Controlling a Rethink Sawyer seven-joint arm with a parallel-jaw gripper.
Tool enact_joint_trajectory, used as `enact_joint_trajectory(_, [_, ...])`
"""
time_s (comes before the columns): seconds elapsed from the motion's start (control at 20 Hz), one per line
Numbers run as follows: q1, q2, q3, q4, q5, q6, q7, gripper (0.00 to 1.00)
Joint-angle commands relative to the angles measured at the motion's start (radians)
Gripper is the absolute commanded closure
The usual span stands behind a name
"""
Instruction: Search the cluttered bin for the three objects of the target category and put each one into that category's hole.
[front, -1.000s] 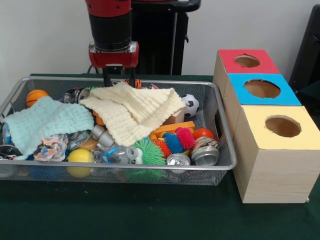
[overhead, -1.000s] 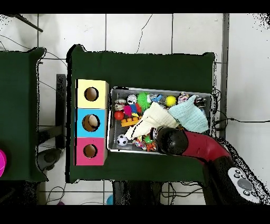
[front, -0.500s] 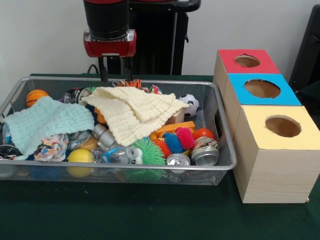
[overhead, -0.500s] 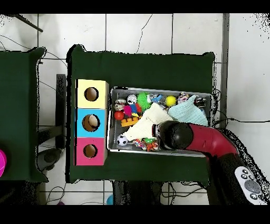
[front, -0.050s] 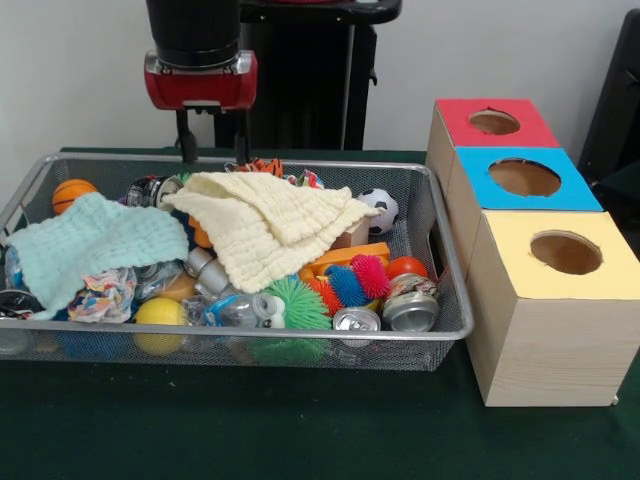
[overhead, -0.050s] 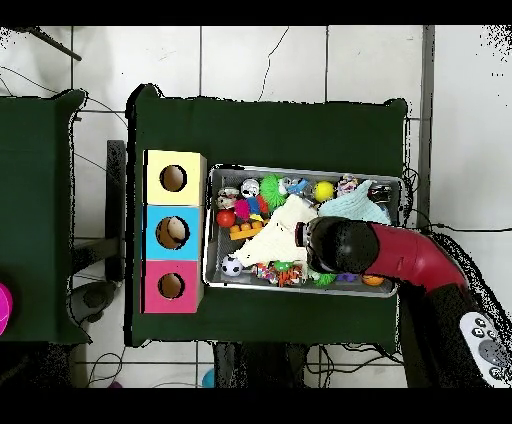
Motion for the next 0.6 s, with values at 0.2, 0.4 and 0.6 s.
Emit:
enact_joint_trajectory(0.2, [-0.006,0.078,0.079,-0.151,-0.057,0.085,-0.128,0.00])
enact_joint_trajectory(0.4, [-0.015,0.130,0.075,-0.192,-0.073,0.068,-0.135,0.00])
enact_joint_trajectory(0.6, [-0.024,0.126,0.073,-0.177,-0.081,0.041,-0.130,0.00])
